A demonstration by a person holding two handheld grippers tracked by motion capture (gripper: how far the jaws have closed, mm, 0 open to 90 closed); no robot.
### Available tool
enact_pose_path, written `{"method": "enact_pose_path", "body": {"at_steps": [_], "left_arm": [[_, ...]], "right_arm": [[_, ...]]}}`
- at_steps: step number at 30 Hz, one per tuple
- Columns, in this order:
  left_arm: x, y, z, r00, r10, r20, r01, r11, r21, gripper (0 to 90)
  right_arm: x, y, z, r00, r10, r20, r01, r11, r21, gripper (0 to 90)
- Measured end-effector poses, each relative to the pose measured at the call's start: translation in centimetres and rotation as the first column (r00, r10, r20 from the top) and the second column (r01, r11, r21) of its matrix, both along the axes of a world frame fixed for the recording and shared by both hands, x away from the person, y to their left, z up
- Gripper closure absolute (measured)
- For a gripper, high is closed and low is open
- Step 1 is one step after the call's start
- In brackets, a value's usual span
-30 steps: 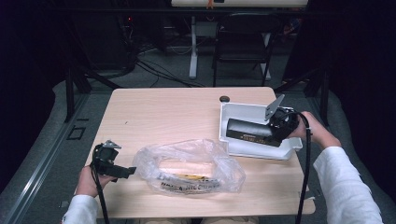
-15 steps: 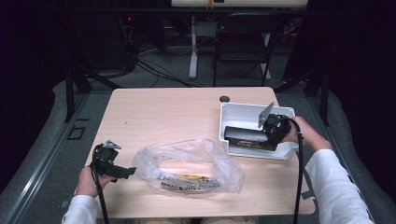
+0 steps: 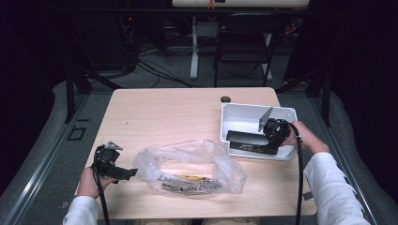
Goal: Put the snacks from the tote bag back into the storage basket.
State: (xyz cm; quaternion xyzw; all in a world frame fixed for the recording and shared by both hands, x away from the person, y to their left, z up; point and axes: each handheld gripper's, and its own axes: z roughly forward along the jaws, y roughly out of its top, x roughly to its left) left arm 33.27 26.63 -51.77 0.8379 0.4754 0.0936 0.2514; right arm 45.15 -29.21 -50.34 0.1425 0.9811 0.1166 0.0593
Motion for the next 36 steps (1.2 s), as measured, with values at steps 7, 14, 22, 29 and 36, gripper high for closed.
{"method": "enact_pose_path", "body": {"at_steps": [7, 14, 22, 29, 36], "left_arm": [[0.0, 0.0, -0.1, 1.0000, 0.003, -0.005, -0.003, 1.0000, -0.003, 0.0], [-0.1, 0.2, 0.1, 1.0000, 0.005, 0.003, -0.005, 0.9998, -0.020, 0.0], [-0.1, 0.1, 0.3, 0.9999, 0.004, 0.013, -0.003, 0.9997, -0.023, 0.0], [-0.1, 0.3, 0.3, 0.9999, 0.005, 0.012, -0.005, 0.9998, -0.019, 0.0], [-0.2, 0.3, 0.4, 0.9999, 0.003, 0.016, -0.003, 0.9998, -0.021, 0.0]], "right_arm": [[0.0, -0.3, -0.9, 0.9998, -0.020, 0.009, 0.020, 0.998, -0.054, 33.8], [-0.1, -0.5, 0.2, 0.9946, -0.103, -0.016, 0.103, 0.995, 0.016, 24.6], [-0.4, 0.9, 3.3, 0.9798, -0.199, 0.022, 0.192, 0.966, 0.174, 43.0], [-0.3, 4.5, 4.1, 0.9533, -0.297, 0.056, 0.282, 0.941, 0.187, 76.7], [0.9, 6.8, 2.4, 0.8998, -0.429, 0.079, 0.405, 0.889, 0.213, 90.0]]}}
